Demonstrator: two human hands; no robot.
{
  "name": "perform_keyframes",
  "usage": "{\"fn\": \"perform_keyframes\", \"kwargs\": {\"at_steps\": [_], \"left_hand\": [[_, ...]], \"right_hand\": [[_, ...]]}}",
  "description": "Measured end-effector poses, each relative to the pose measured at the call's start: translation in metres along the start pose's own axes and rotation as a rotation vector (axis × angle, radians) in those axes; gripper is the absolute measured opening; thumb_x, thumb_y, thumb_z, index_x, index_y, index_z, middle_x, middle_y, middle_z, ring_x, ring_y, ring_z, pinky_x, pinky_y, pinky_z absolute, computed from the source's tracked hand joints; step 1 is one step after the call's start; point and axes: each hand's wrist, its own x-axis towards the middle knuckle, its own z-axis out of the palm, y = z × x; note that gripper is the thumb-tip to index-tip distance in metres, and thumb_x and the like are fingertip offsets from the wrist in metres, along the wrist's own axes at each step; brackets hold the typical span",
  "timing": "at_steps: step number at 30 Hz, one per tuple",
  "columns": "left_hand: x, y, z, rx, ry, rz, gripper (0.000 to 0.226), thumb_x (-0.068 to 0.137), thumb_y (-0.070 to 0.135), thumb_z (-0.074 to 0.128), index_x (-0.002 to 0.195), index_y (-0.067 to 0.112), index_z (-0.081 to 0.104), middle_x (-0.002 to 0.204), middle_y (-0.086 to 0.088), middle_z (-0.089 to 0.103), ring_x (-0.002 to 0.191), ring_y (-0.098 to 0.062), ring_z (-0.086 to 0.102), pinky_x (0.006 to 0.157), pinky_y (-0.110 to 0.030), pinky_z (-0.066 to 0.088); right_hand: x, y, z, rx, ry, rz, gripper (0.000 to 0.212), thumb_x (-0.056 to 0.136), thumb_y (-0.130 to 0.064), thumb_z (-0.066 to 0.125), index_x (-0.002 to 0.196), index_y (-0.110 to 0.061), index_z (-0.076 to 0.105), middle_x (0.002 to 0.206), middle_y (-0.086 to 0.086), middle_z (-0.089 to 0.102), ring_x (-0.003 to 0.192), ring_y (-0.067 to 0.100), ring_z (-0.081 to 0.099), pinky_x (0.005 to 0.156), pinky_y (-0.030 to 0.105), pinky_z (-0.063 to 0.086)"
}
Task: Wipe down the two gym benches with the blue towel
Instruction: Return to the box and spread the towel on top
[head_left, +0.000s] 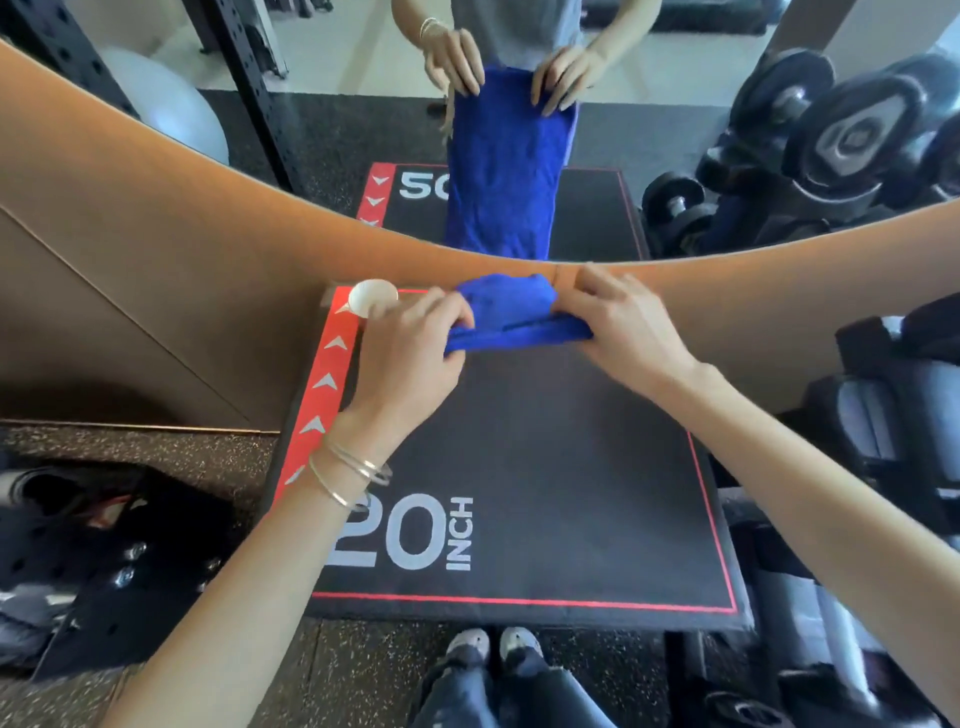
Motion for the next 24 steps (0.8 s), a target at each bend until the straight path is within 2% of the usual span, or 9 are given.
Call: {"fn": "perform_keyframes", "kwargs": {"at_steps": [2,4,7,10,12,14,17,19,24], "left_hand": [[-0.042,-0.002,0.022,0.014,-0.174,-0.04,0.026,0.058,0.002,0.068,0.076,0.019,0.06,0.071,0.003,0.061,0.065,-0.023,0.06,0.066,-0.034,0.042],[-0.084,-0.004,0.046,0.021,-0.436,-0.11,0.025,0.062,0.004,0.07,0.078,0.021,0.061,0.073,0.004,0.062,0.067,-0.022,0.062,0.071,-0.032,0.039],[-0.132,0.001,0.067,0.012,-0.805,-0.182,0.015,0.076,0.015,0.065,0.09,0.021,0.065,0.09,0.004,0.067,0.085,-0.023,0.063,0.081,-0.03,0.038],[-0.158,0.01,0.07,0.008,-0.821,-0.159,0.018,0.067,0.011,0.073,0.079,0.023,0.068,0.076,0.005,0.069,0.073,-0.025,0.062,0.075,-0.03,0.044],[-0.162,0.017,0.063,-0.009,-0.869,-0.146,0.021,0.074,0.007,0.062,0.087,0.021,0.068,0.086,0.003,0.071,0.082,-0.025,0.061,0.08,-0.029,0.039],[-0.162,0.02,0.054,-0.045,-1.012,-0.146,0.026,0.077,0.007,0.055,0.095,0.022,0.067,0.096,0.003,0.07,0.09,-0.022,0.06,0.078,-0.027,0.035],[-0.151,0.016,0.041,-0.198,-1.219,-0.232,0.022,0.075,0.011,0.063,0.093,0.022,0.066,0.091,0.006,0.066,0.081,-0.013,0.056,0.067,-0.023,0.039],[-0.138,0.009,0.038,-0.231,-1.212,-0.277,0.019,0.075,0.014,0.065,0.092,0.022,0.066,0.083,0.009,0.059,0.078,-0.012,0.054,0.066,-0.023,0.039],[-0.09,-0.013,0.062,-0.144,-0.695,-0.41,0.015,0.077,0.012,0.06,0.087,0.022,0.064,0.086,0.004,0.068,0.084,-0.025,0.061,0.066,-0.027,0.037]], "right_hand": [[-0.042,-0.012,0.025,-0.001,-0.177,0.027,0.025,0.06,-0.008,0.075,0.084,-0.015,0.069,0.079,0.007,0.059,0.059,0.028,0.056,0.056,0.025,0.039],[-0.083,-0.026,0.052,0.03,-0.418,0.049,0.024,0.064,-0.011,0.076,0.085,-0.017,0.068,0.086,0.005,0.06,0.063,0.029,0.06,0.059,0.028,0.044],[-0.132,-0.05,0.079,0.036,-0.81,0.11,0.017,0.086,-0.018,0.058,0.102,-0.018,0.062,0.106,0.003,0.057,0.092,0.03,0.061,0.067,0.033,0.043],[-0.16,-0.067,0.085,0.047,-0.913,0.17,0.022,0.091,-0.018,0.05,0.111,-0.02,0.058,0.11,-0.001,0.058,0.106,0.023,0.056,0.069,0.033,0.041],[-0.168,-0.073,0.081,0.071,-0.925,0.196,0.022,0.091,-0.019,0.049,0.11,-0.022,0.058,0.108,-0.002,0.06,0.103,0.024,0.057,0.069,0.032,0.04],[-0.172,-0.075,0.074,0.11,-0.999,0.169,0.021,0.089,-0.023,0.052,0.109,-0.024,0.06,0.107,-0.002,0.063,0.1,0.028,0.058,0.071,0.031,0.04],[-0.164,-0.073,0.061,0.229,-1.131,0.126,0.021,0.082,-0.031,0.06,0.101,-0.024,0.064,0.099,0.003,0.066,0.094,0.031,0.058,0.072,0.03,0.042],[-0.148,-0.064,0.055,0.27,-1.155,0.178,0.023,0.081,-0.033,0.063,0.1,-0.021,0.064,0.095,0.005,0.065,0.092,0.029,0.057,0.073,0.033,0.045],[-0.1,-0.034,0.069,0.114,-0.901,0.366,0.025,0.087,-0.03,0.058,0.112,-0.027,0.059,0.107,0.003,0.062,0.101,0.03,0.056,0.078,0.033,0.044]]}}
